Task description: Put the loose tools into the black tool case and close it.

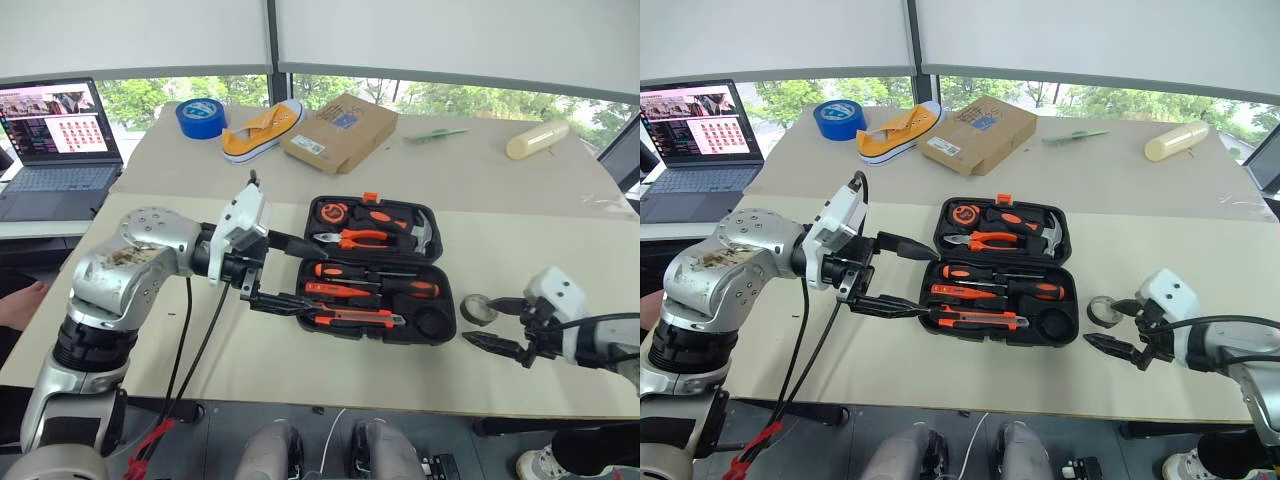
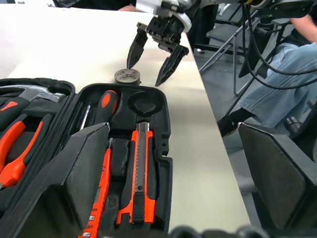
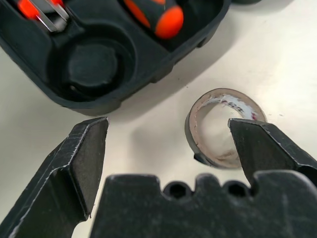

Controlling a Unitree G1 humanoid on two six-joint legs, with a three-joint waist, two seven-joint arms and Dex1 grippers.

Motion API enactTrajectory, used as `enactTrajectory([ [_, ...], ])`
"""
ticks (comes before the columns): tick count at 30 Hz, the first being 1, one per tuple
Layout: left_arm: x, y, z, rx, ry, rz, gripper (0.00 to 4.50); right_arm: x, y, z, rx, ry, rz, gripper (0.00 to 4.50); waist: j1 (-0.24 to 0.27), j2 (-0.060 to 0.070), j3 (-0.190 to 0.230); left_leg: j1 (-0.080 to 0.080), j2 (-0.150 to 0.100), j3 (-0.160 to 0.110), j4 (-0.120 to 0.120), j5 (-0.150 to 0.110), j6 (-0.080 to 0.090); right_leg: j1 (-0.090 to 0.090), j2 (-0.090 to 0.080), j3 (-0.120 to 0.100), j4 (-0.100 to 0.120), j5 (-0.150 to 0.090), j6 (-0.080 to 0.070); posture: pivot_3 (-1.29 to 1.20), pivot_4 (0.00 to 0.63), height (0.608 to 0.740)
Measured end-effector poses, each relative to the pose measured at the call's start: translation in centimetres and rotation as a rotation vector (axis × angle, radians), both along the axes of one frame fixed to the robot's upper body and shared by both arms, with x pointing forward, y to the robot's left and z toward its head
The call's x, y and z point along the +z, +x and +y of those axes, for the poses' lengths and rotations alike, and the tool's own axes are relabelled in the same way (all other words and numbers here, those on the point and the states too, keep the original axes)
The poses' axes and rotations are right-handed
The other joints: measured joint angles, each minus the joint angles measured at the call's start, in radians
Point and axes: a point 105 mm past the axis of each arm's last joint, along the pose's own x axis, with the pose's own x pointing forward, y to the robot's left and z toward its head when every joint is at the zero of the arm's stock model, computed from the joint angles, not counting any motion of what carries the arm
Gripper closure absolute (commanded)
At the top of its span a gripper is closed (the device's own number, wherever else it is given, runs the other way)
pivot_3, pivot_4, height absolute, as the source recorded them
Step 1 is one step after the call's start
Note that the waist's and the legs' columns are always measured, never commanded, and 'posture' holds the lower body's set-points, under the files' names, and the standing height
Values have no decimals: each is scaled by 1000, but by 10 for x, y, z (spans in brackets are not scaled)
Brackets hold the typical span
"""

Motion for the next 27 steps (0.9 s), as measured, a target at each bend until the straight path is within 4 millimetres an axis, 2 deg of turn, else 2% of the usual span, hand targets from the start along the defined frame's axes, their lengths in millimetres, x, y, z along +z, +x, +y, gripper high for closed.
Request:
enactTrajectory([
  [4,0,0,0,-1,2,-13,0,-12,11,1,2,-12,7,2116,-2,0,0,0,0,0,0,0,0,0,0,0,0,0,0,0,150,731],
  [11,1,0,3,4,18,-32,0,-10,14,-4,-3,-14,-2,4462,-7,0,0,0,0,0,0,0,-1,0,0,0,0,0,0,0,150,731],
  [13,0,1,4,5,24,-36,0,-9,10,-5,0,1,1,4462,-5,1,1,0,0,0,0,0,-1,0,0,0,0,0,0,0,150,731],
  [15,-2,1,5,12,33,-35,0,1,5,-1,21,32,-13,4462,-6,2,1,0,0,0,0,0,-1,0,0,0,0,0,0,0,150,731],
  [20,-5,0,3,-4,44,-30,0,44,-5,30,161,116,-83,4462,-11,2,1,0,1,-1,-1,0,-1,0,0,0,0,0,0,0,150,731],
  [22,-5,-1,2,-14,45,-39,0,48,-11,46,226,126,-78,4462,-11,2,1,0,1,-1,-1,0,-1,0,0,0,0,0,0,0,150,731],
  [27,-7,0,2,-19,52,-43,0,39,-17,74,303,127,-61,4462,-9,2,1,0,0,-1,-1,0,-1,0,0,0,0,0,0,0,150,731],
])
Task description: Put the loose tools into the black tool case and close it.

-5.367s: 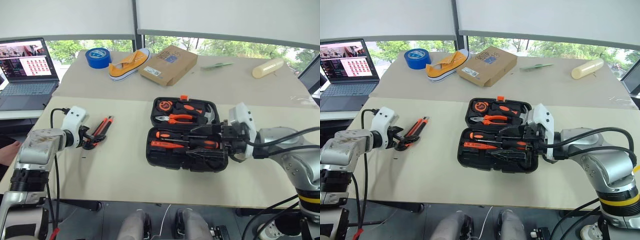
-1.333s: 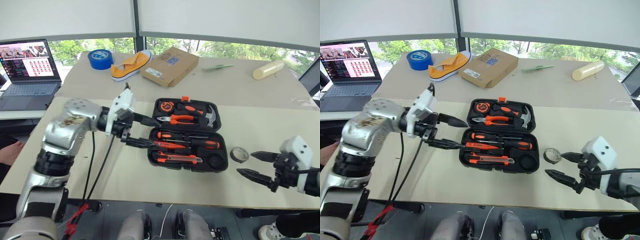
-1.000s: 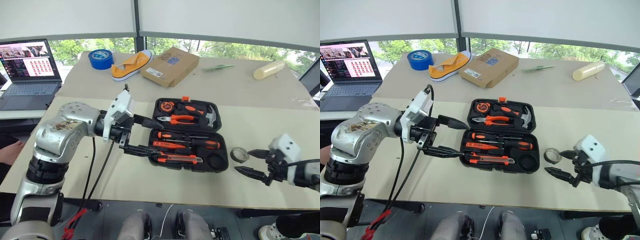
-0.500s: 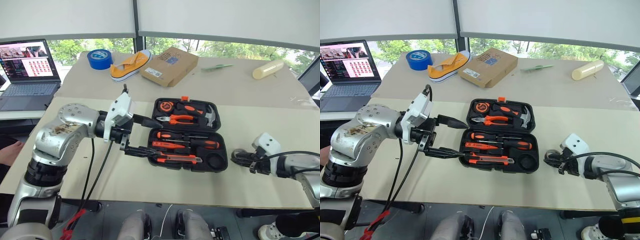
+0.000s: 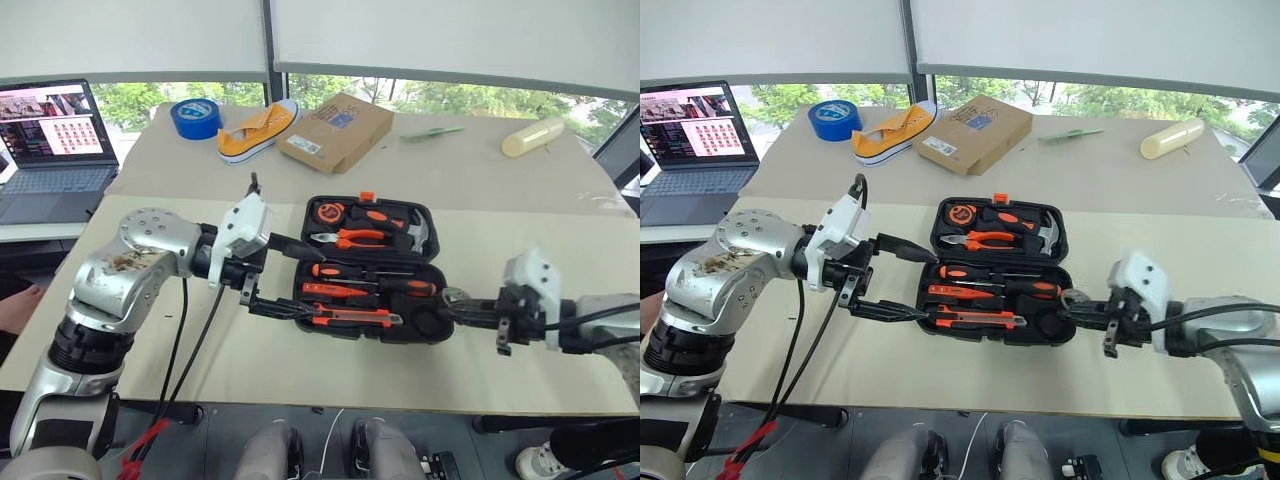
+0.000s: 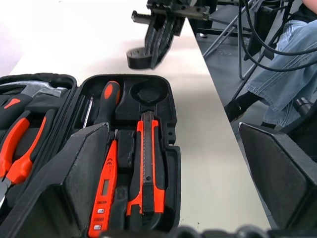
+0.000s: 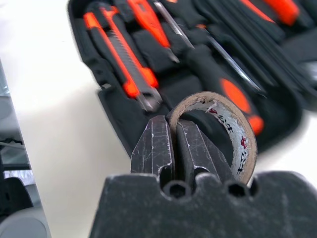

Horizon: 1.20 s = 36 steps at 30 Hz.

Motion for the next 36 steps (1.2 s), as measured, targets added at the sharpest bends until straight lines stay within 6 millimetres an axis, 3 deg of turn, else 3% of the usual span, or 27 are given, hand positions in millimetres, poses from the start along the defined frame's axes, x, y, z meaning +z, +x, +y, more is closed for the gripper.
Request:
enactTrajectory([
  [3,-1,1,0,2,4,3,0,-10,0,9,13,-28,7,4462,1,0,0,0,0,0,0,0,0,0,0,0,0,0,0,0,150,731],
  [11,-3,2,0,5,13,5,0,-27,2,9,1,-102,26,4462,0,0,0,0,0,0,0,0,0,-1,0,0,0,0,1,0,150,731],
  [17,-4,4,1,14,20,-1,0,-27,1,9,-2,-110,13,2444,0,0,0,0,0,0,0,0,0,0,0,0,0,-1,1,0,150,731],
  [24,-3,4,1,9,16,-16,0,-25,-15,12,52,-96,56,86,2,0,0,0,0,0,0,0,0,0,0,0,0,-1,1,0,150,731],
  [28,-5,8,3,36,23,-21,0,-1,-10,0,-5,-60,19,38,2,0,0,0,0,0,0,0,0,0,0,0,0,0,0,0,150,731],
  [30,-11,20,11,121,40,-21,0,17,3,-13,-81,-14,-10,38,2,0,0,0,0,0,0,0,0,0,0,0,0,0,0,0,150,731],
  [33,-30,47,34,302,76,-2,819,36,23,-46,-244,48,-48,830,2,0,0,0,0,0,0,0,0,0,1,0,0,0,-1,0,150,731],
  [36,-49,65,54,426,126,4,1894,34,31,-62,-327,78,-25,1806,2,0,0,-2,0,0,-1,0,0,-2,1,-1,0,1,-1,0,150,731],
])
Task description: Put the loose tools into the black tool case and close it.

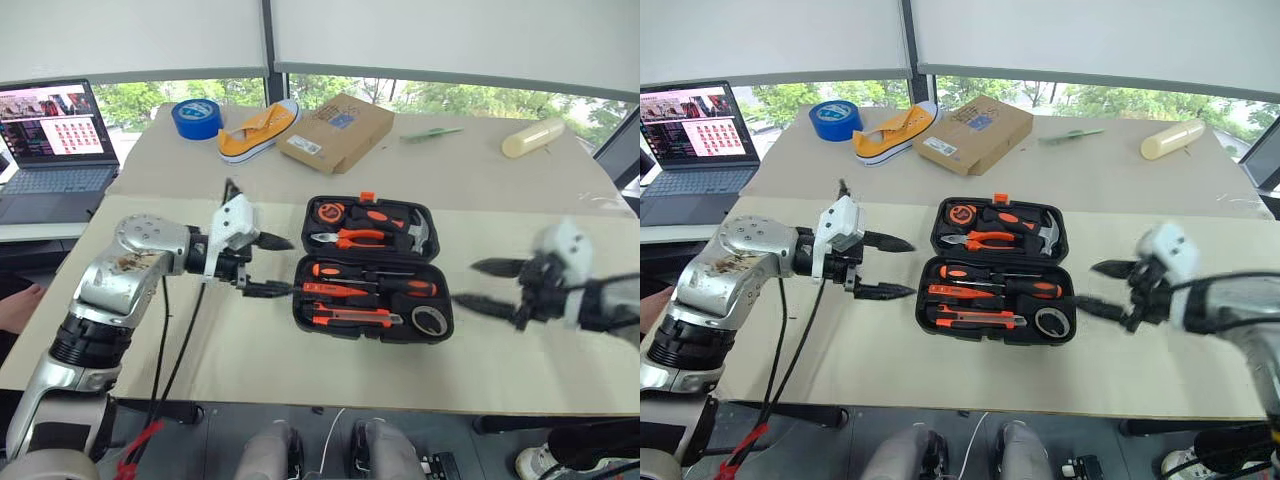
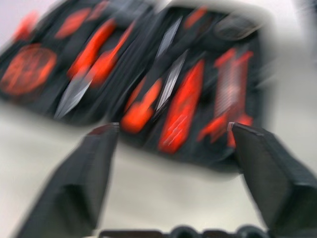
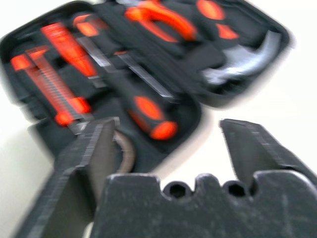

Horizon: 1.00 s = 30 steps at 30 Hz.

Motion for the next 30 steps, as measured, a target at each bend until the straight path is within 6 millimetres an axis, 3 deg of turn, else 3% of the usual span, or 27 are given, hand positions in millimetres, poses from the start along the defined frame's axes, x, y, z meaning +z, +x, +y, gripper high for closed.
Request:
enactTrajectory([
  [3,-13,9,8,52,44,-9,3077,-9,8,-9,-43,-11,15,2801,0,0,0,-1,0,1,0,0,1,0,-1,0,0,0,0,0,150,731],
  [5,-21,14,5,72,40,-4,3734,-19,15,-10,-58,-20,20,3465,1,0,0,0,-1,1,0,0,1,0,-1,0,0,0,0,0,150,731],
  [6,-26,16,0,74,41,0,4319,-25,18,-9,-53,-28,25,3975,1,0,0,0,-1,1,0,0,1,0,-1,0,0,0,0,0,150,731],
  [7,-30,17,-5,67,38,2,4500,-30,20,-7,-47,-29,31,4245,1,0,0,-1,-1,1,0,0,1,0,-1,0,0,0,0,0,150,731],
  [8,-35,17,-10,60,38,9,4500,-37,22,-4,-37,-31,41,4431,0,0,0,0,-1,1,0,0,1,0,-1,0,0,0,0,0,150,731],
  [12,-42,16,-23,44,24,29,4500,-52,32,8,-4,-66,46,4431,-10,0,0,0,0,2,0,0,0,-1,-1,0,1,0,0,0,150,731],
  [19,-46,6,-27,29,10,106,4500,-60,40,11,19,-149,35,4431,-10,0,0,-1,0,2,0,0,0,-1,-1,0,1,0,1,0,150,731],
  [30,-64,-60,-22,-127,126,154,4500,-67,-12,15,172,-190,87,4431,-9,1,0,1,0,0,-3,-1,-1,1,-2,0,-1,-2,2,0,150,731],
])
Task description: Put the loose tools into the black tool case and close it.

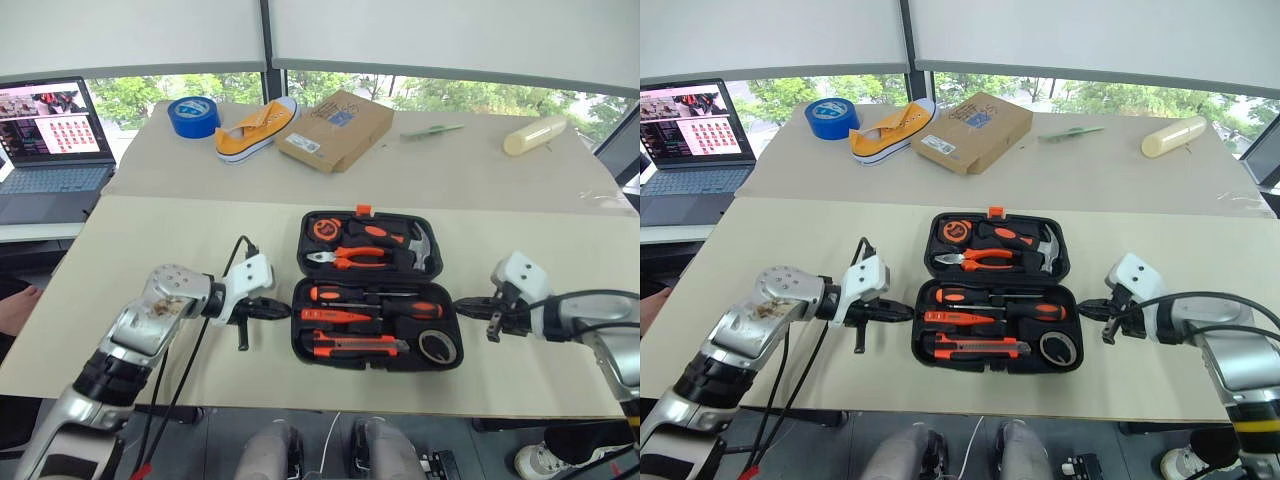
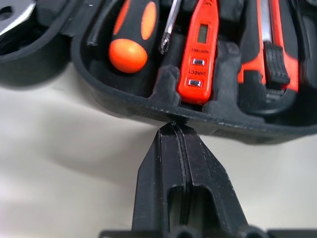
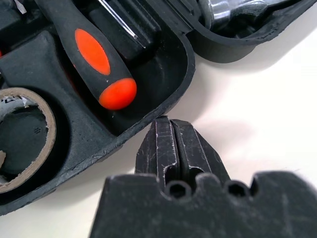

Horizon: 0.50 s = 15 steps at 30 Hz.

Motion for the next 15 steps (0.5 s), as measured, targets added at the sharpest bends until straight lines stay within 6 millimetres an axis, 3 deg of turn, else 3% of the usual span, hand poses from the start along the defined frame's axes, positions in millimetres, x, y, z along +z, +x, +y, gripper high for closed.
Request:
enactTrajectory([
  [8,-9,-10,2,19,-12,4,4500,-8,-13,-2,-18,-22,4,4431,3,0,0,1,0,-1,0,0,0,1,-4,1,0,0,0,0,150,731],
  [11,-9,-3,8,75,-18,-4,3730,-4,-13,-13,-70,-32,-15,3655,5,0,0,1,0,-1,1,0,0,1,-4,1,1,0,0,0,150,731],
  [15,2,20,41,298,-61,46,2350,19,-6,-29,-170,17,-49,2334,1,0,0,2,1,-1,1,1,-1,1,-3,1,2,0,0,0,150,731],
])
